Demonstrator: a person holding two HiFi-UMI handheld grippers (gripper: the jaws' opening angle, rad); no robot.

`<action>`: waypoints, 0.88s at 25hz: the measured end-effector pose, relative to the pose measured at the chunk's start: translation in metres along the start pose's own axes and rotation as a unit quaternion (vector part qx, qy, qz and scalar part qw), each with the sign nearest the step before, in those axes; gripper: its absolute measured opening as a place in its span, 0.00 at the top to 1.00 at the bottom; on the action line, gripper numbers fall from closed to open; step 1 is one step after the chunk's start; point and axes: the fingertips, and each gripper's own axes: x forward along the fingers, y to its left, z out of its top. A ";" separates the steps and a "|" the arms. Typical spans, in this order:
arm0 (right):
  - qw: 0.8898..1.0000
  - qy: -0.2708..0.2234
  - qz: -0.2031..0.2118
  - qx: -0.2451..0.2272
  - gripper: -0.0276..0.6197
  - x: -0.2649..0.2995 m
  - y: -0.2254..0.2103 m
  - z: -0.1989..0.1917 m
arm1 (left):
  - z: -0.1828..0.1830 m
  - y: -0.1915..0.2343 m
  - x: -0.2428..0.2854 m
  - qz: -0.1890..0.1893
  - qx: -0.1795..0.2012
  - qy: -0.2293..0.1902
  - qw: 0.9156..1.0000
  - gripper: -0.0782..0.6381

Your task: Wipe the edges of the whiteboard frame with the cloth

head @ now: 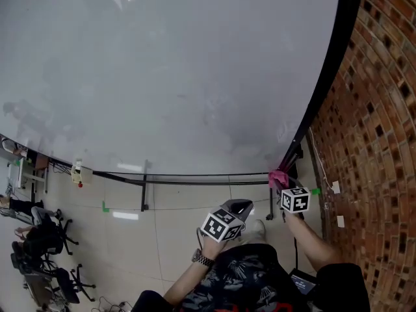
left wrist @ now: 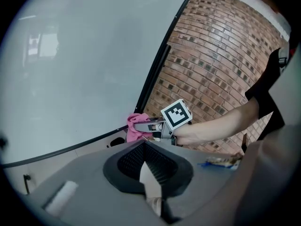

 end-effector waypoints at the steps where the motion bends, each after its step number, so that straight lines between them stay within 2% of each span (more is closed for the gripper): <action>1: 1.000 -0.009 -0.002 -0.008 0.77 -0.004 0.003 0.006 | 0.001 0.000 -0.001 -0.002 0.003 -0.001 1.000 0.89; 7: 0.996 -0.068 -0.018 -0.052 0.77 -0.041 0.025 0.045 | 0.010 0.004 -0.018 -0.012 0.010 -0.021 1.000 0.89; 14: 0.985 -0.119 -0.034 -0.119 0.77 -0.088 0.054 0.094 | 0.023 0.001 -0.037 -0.023 0.011 -0.046 0.999 0.89; 16: 0.980 -0.132 -0.037 -0.142 0.77 -0.100 0.065 0.110 | 0.030 -0.003 -0.046 -0.028 0.013 -0.058 0.998 0.89; 19: 0.971 -0.154 -0.050 -0.177 0.77 -0.121 0.080 0.134 | 0.042 -0.010 -0.062 -0.030 0.036 -0.075 0.996 0.89; 22: 0.960 -0.173 -0.062 -0.211 0.77 -0.143 0.095 0.155 | 0.059 -0.021 -0.081 -0.053 0.046 -0.103 0.992 0.89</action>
